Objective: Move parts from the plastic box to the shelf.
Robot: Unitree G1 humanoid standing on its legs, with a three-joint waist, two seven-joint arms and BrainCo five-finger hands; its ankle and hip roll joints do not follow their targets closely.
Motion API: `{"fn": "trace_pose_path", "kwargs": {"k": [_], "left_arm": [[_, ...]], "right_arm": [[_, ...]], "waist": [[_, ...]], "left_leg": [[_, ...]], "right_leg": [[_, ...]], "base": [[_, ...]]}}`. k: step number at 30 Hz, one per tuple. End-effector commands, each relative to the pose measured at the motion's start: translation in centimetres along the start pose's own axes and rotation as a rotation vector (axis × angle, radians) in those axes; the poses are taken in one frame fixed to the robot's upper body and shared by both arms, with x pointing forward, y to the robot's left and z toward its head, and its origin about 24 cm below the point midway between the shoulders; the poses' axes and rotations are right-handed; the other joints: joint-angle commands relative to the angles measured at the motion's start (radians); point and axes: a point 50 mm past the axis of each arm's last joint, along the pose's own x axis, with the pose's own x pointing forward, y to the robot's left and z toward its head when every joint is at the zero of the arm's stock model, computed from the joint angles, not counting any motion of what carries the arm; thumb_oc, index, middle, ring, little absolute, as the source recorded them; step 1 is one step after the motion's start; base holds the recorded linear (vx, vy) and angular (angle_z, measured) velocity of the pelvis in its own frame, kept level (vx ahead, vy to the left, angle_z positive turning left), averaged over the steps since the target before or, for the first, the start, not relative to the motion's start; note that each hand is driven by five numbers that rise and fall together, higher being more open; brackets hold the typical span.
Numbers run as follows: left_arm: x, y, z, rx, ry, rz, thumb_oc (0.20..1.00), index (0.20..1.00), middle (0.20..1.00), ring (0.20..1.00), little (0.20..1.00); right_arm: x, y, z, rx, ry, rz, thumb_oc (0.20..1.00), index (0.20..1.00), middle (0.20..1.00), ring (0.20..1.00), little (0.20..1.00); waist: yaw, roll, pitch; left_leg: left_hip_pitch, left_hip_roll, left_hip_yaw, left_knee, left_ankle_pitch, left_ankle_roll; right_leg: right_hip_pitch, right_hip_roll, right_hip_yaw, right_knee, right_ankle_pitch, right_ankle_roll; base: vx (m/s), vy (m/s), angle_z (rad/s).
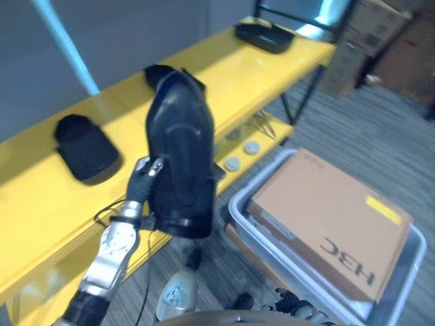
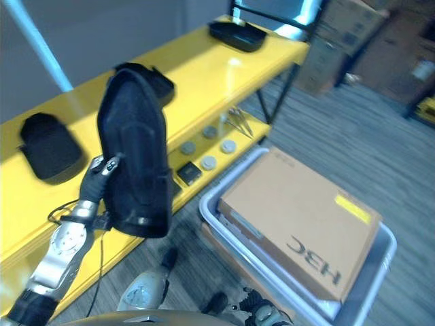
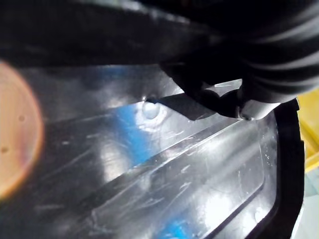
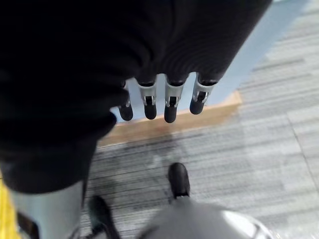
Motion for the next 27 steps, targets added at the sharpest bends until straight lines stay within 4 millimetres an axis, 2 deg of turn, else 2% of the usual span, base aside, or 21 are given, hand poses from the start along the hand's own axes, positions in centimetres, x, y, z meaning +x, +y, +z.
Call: {"fn": "trace_pose_path", "kwargs": {"k": [1,2,4,5,8,9,11,12,13,15,16,17,18,19,21,23,24,25,27], "left_arm": [[1.0,0.5,6.0,-0.026,-0.335,0.010,0.200,0.200,0.200,0.200,0.200],[1.0,0.5,6.1,-0.026,-0.335,0.009,0.200,0.200,0.200,0.200,0.200],[1.0,0.6,6.7,-0.018,-0.366,0.018,0.200,0.200,0.200,0.200,0.200],[1.0,0.8,7.4,-0.001,-0.403,0.041,0.200,0.200,0.200,0.200,0.200],[0.9,0.8,7.7,0.010,-0.413,0.050,0.200,0.200,0.200,0.200,0.200],[0.5,1.1,7.9,0.026,-0.424,0.083,0.200,0.200,0.200,0.200,0.200],[0.3,1.3,8.1,0.039,-0.427,0.092,0.200,0.200,0.200,0.200,0.200],[0.2,1.4,8.4,0.067,-0.438,0.092,0.200,0.200,0.200,0.200,0.200],[0.2,1.4,8.4,0.067,-0.438,0.093,0.200,0.200,0.200,0.200,0.200],[0.3,1.4,8.7,0.094,-0.451,0.089,0.200,0.200,0.200,0.200,0.200],[0.3,1.5,8.9,0.103,-0.461,0.096,0.200,0.200,0.200,0.200,0.200],[0.2,1.6,9.0,0.110,-0.470,0.098,0.200,0.200,0.200,0.200,0.200],[0.4,1.4,9.3,0.121,-0.486,0.085,0.200,0.200,0.200,0.200,0.200],[0.4,1.4,9.3,0.123,-0.487,0.086,0.200,0.200,0.200,0.200,0.200],[0.9,1.0,9.5,0.128,-0.506,0.062,0.200,0.200,0.200,0.200,0.200],[1.4,0.6,9.6,0.119,-0.526,0.041,0.200,0.200,0.200,0.200,0.200],[1.7,0.4,9.6,0.118,-0.526,0.032,0.200,0.200,0.200,0.200,0.200],[1.9,0.2,9.5,0.109,-0.522,0.023,0.200,0.200,0.200,0.200,0.200],[1.5,0.8,9.1,0.087,-0.495,0.048,0.200,0.200,0.200,0.200,0.200]], "right_arm": [[0.1,-1.5,-0.1,0.115,0.015,-0.045,1.000,1.000,1.000,1.000,1.000],[0.1,-1.5,-0.2,0.116,0.015,-0.045,1.000,1.000,1.000,1.000,1.000],[0.1,-1.7,-0.4,0.138,0.023,-0.053,1.000,1.000,1.000,1.000,1.000],[0.0,-1.7,-0.7,0.134,0.031,-0.054,1.000,1.000,1.000,1.000,1.000],[0.0,-1.7,-0.8,0.128,0.030,-0.053,1.000,1.000,1.000,1.000,1.000],[0.0,-1.1,-0.2,0.087,0.002,-0.028,1.000,1.000,1.000,1.000,1.000],[0.1,-0.9,-0.1,0.061,0.002,-0.018,1.000,1.000,1.000,1.000,1.000],[0.2,-0.7,0.7,0.028,-0.021,-0.010,1.000,1.000,1.000,1.000,1.000],[0.2,-0.7,0.7,0.027,-0.022,-0.010,1.000,1.000,1.000,1.000,1.000],[0.2,-0.3,1.1,0.014,-0.025,-0.005,1.000,1.000,1.000,1.000,1.000],[0.2,-0.2,1.0,0.000,-0.019,0.003,1.000,1.000,1.000,1.000,1.000],[0.2,-0.1,1.1,-0.015,-0.017,0.007,1.000,1.000,1.000,1.000,1.000],[0.3,0.0,1.3,-0.010,-0.023,0.008,1.000,1.000,1.000,1.000,1.000],[0.3,0.0,1.4,-0.010,-0.025,0.008,1.000,1.000,1.000,1.000,1.000],[0.3,0.3,1.5,-0.005,-0.025,0.011,1.000,1.000,1.000,1.000,1.000],[0.2,0.5,1.1,0.011,-0.010,0.012,1.000,1.000,1.000,1.000,1.000],[0.2,0.5,1.0,0.025,0.001,0.012,1.000,1.000,1.000,1.000,1.000],[0.2,0.6,0.6,0.046,0.017,0.014,1.000,1.000,1.000,1.000,1.000],[0.1,1.2,0.4,0.115,0.035,0.038,1.000,1.000,1.000,1.000,1.000]], "waist": [[-0.054,0.003,-0.032],[-0.057,0.004,-0.032],[-0.064,0.003,-0.042],[-0.064,0.006,-0.049],[-0.069,0.010,-0.052],[-0.074,0.029,-0.082],[-0.077,0.034,-0.086],[-0.082,0.049,-0.077],[-0.084,0.050,-0.075],[-0.093,0.060,-0.070],[-0.091,0.067,-0.067],[-0.094,0.074,-0.059],[-0.124,0.068,-0.046],[-0.120,0.067,-0.046],[-0.142,0.051,-0.047],[-0.178,0.035,-0.046],[-0.185,0.027,-0.045],[-0.188,0.020,-0.045],[-0.174,0.002,-0.057]], "left_leg": [[0.085,0.049,0.110,0.122,-0.276,0.050],[0.083,0.048,0.107,0.125,-0.278,0.051],[0.099,0.053,0.164,0.142,-0.294,0.053],[0.116,0.051,0.210,0.124,-0.313,0.058],[0.126,0.039,0.215,0.091,-0.327,0.070],[0.205,0.014,0.202,-0.096,-0.322,0.091],[0.230,-0.001,0.178,-0.151,-0.304,0.105],[0.247,-0.005,0.147,-0.182,-0.290,0.122],[0.251,-0.008,0.145,-0.188,-0.288,0.125],[0.280,-0.026,0.124,-0.219,-0.288,0.154],[0.293,-0.030,0.119,-0.226,-0.293,0.165],[0.306,-0.042,0.104,-0.231,-0.301,0.186],[0.307,-0.047,0.073,-0.223,-0.305,0.198],[0.305,-0.048,0.077,-0.222,-0.306,0.199],[0.295,-0.043,0.045,-0.227,-0.296,0.182],[0.266,-0.057,-0.009,-0.223,-0.265,0.179],[0.260,-0.060,-0.040,-0.225,-0.261,0.175],[0.254,-0.064,-0.061,-0.225,-0.263,0.173],[0.234,-0.057,-0.081,-0.224,-0.253,0.155]], "right_leg": [[0.048,0.027,-0.106,0.007,-0.151,0.059],[0.049,0.027,-0.109,0.007,-0.151,0.060],[0.054,0.013,-0.177,0.013,-0.150,0.059],[0.057,-0.001,-0.242,0.025,-0.149,0.054],[0.060,-0.010,-0.266,0.041,-0.150,0.056],[0.056,-0.021,-0.303,0.079,-0.146,0.070],[0.050,-0.036,-0.305,0.117,-0.149,0.076],[0.024,-0.078,-0.303,0.219,-0.142,0.093],[0.023,-0.086,-0.305,0.233,-0.145,0.098],[0.007,-0.135,-0.287,0.318,-0.148,0.126],[-0.003,-0.163,-0.297,0.360,-0.119,0.143],[-0.016,-0.208,-0.290,0.424,-0.087,0.183],[-0.053,-0.224,-0.170,0.464,-0.066,0.221],[-0.059,-0.226,-0.163,0.468,-0.066,0.223],[-0.104,-0.132,0.068,0.381,-0.124,0.204],[-0.135,-0.042,0.307,0.268,-0.111,0.191],[-0.131,-0.004,0.395,0.232,-0.110,0.184],[-0.109,0.017,0.438,0.198,-0.113,0.172],[-0.064,0.032,0.391,0.112,-0.082,0.152]], "base": [[-0.02,-0.009,1.40],[-0.02,0.017,1.51],[-0.05,0.046,1.03],[-0.06,0.061,1.18],[-0.01,0.107,1.04],[0.06,0.198,0.55],[0.05,0.208,0.65],[0.02,0.159,0.64],[0.03,0.219,0.37],[0.03,0.178,0.11],[0.06,0.211,0.12],[0.03,0.144,0.06],[0.02,0.086,0.26],[-0.02,-0.047,0.50],[-0.02,-0.119,0.48],[-0.01,-0.122,0.39],[0.06,-0.131,0.88],[0.08,-0.235,1.47],[0.08,-0.237,1.49]]}}
